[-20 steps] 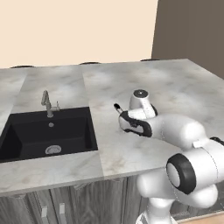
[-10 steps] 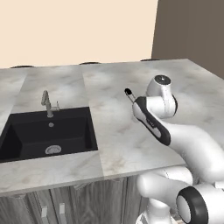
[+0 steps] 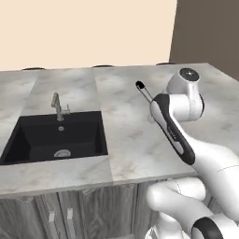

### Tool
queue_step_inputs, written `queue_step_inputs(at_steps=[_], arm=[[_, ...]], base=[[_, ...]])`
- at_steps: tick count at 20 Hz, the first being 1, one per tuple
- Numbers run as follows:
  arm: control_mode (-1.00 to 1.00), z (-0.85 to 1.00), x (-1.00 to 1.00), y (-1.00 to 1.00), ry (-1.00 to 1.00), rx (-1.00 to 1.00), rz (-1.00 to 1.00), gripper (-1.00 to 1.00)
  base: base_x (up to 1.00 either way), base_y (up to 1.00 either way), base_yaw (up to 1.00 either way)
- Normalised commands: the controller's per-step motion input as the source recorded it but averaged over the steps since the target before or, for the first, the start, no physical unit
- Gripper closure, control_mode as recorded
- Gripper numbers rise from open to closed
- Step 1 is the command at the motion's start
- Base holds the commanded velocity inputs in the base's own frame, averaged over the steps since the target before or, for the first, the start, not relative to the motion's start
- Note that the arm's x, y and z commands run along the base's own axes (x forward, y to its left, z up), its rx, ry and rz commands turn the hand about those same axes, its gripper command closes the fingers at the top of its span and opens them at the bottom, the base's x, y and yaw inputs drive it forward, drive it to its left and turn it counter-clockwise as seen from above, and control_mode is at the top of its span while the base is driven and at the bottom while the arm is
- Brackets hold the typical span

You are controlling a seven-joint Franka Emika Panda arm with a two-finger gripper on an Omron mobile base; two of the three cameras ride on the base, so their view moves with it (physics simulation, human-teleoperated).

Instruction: Pick up the tongs from the counter and place them near the plate next to the oven.

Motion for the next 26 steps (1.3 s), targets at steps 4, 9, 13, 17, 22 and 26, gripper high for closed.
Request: queue_step_inputs(at_steps=[4, 9, 13, 17, 22, 26], arm=[[1.00, 0.00, 0.00, 0.00, 0.00, 0.00, 0.00, 1.00], [1.00, 0.00, 0.00, 0.00, 0.00, 0.00, 0.00, 1.00], [1.00, 0.00, 0.00, 0.00, 0.00, 0.00, 0.00, 1.00], [1.00, 0.00, 0.00, 0.00, 0.00, 0.00, 0.00, 1.00], [1.00, 0.00, 0.00, 0.00, 0.00, 0.00, 0.00, 1.00], [1.00, 0.00, 0.00, 0.00, 0.00, 0.00, 0.00, 1.00]], base=[[-0.61, 0.23, 0.51], [-0.22, 0.40, 0.73], [-0.02, 0.58, 0.79], [-0.01, 0.63, 0.74], [0.04, 0.73, 0.62], [0.44, 0.78, 0.45]])
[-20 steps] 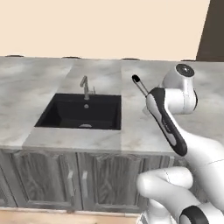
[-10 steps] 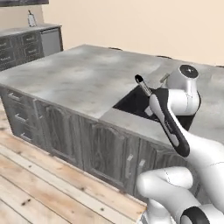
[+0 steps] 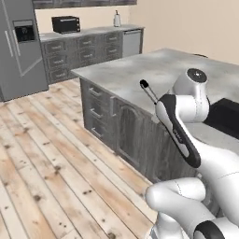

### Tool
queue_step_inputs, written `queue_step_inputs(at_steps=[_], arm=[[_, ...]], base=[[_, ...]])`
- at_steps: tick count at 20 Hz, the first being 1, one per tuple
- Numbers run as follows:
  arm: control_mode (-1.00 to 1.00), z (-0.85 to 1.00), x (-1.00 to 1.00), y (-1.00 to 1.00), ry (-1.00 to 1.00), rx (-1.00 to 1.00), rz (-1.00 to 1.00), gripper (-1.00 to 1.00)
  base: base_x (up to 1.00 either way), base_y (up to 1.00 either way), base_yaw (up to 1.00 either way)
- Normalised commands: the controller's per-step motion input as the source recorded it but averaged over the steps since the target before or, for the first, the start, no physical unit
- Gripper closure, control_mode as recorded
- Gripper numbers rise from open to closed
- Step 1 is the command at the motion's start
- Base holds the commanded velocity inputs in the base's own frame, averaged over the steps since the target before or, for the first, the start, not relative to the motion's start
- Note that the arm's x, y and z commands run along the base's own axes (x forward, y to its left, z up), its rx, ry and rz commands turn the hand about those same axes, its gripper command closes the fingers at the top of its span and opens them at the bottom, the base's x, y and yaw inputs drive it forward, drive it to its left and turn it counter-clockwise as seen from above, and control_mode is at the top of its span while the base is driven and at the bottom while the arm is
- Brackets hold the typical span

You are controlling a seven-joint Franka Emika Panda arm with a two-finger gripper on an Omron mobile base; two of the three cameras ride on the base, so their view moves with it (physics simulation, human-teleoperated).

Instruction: Pick up the tongs from the counter and place them near the plate next to the oven.

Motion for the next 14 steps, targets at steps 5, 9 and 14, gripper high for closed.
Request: queue_step_inputs(at_steps=[5, 9, 14], arm=[[1.00, 0.00, 0.00, 0.00, 0.00, 0.00, 0.00, 1.00], [1.00, 0.00, 0.00, 0.00, 0.00, 0.00, 0.00, 1.00], [1.00, 0.00, 0.00, 0.00, 0.00, 0.00, 0.00, 1.00]], base=[[0.92, 0.57, 0.33], [1.00, 0.46, 0.24], [1.00, 0.25, 0.16]])
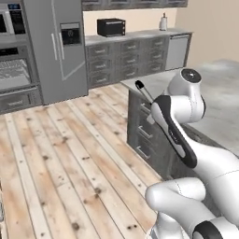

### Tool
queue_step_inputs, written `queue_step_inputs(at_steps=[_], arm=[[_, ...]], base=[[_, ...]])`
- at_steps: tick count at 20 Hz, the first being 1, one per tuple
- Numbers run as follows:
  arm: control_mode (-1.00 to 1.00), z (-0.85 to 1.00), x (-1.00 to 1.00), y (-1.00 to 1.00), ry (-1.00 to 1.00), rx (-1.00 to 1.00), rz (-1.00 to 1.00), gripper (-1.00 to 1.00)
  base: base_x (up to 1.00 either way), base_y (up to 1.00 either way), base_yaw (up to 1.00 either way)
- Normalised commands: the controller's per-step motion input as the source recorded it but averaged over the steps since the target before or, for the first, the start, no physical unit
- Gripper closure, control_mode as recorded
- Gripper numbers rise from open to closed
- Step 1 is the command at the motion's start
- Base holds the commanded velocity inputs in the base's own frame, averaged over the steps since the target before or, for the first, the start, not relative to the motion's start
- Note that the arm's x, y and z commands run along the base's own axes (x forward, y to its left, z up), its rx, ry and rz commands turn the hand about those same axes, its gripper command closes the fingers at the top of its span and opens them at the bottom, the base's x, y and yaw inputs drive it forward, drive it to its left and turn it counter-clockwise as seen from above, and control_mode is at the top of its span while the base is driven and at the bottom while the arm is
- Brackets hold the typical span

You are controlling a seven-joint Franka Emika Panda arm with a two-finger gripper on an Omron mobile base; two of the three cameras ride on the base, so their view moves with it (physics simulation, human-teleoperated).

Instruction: Pick up the tongs from the counter and place them near the plate next to the oven.

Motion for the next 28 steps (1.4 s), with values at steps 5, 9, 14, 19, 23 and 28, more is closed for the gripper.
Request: queue_step_inputs(at_steps=[5, 9, 14, 19, 23, 28], arm=[[1.00, 0.00, 0.00, 0.00, 0.00, 0.00, 0.00, 1.00], [1.00, 0.00, 0.00, 0.00, 0.00, 0.00, 0.00, 1.00], [1.00, 0.00, 0.00, 0.00, 0.00, 0.00, 0.00, 1.00], [1.00, 0.00, 0.00, 0.00, 0.00, 0.00, 0.00, 1.00], [1.00, 0.00, 0.00, 0.00, 0.00, 0.00, 0.00, 1.00], [1.00, 0.00, 0.00, 0.00, 0.00, 0.00, 0.00, 1.00]], base=[[1.00, 0.01, 0.01], [1.00, 0.00, 0.00], [1.00, 0.00, 0.00], [1.00, 0.00, 0.00], [1.00, 0.00, -0.03], [1.00, 0.00, -0.08]])
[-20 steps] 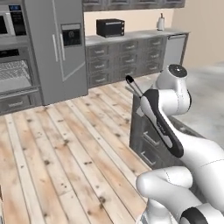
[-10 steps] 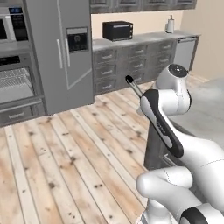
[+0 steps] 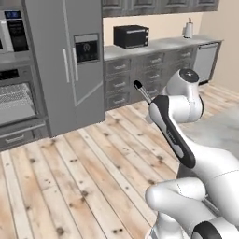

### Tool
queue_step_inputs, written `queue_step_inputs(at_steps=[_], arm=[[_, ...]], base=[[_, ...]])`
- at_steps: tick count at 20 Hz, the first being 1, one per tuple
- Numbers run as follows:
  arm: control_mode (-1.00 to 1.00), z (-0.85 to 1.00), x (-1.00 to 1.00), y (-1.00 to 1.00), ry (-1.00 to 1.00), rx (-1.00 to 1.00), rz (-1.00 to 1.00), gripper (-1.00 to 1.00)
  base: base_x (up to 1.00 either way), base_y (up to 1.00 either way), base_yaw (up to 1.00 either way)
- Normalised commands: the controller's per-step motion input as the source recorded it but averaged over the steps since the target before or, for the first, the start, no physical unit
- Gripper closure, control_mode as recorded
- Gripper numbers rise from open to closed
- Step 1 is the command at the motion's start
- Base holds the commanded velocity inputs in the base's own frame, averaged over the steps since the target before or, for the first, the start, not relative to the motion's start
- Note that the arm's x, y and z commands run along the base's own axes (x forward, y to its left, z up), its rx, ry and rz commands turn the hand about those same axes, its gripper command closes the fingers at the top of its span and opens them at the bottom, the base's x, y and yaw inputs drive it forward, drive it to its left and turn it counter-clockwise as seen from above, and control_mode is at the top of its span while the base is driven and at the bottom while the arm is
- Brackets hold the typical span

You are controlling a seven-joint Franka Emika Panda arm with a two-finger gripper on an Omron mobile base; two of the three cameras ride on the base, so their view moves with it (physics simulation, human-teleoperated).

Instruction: Pick up the tongs from the counter and place them near the plate next to the oven.

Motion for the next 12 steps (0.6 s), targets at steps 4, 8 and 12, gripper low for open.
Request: queue_step_inputs(at_steps=[4, 8, 12], arm=[[1.00, 0.00, 0.00, 0.00, 0.00, 0.00, 0.00, 1.00], [1.00, 0.00, 0.00, 0.00, 0.00, 0.00, 0.00, 1.00], [1.00, 0.00, 0.00, 0.00, 0.00, 0.00, 0.00, 1.00]], base=[[1.00, 0.00, -0.13], [1.00, 0.00, -0.24], [1.00, 0.00, -0.37]])
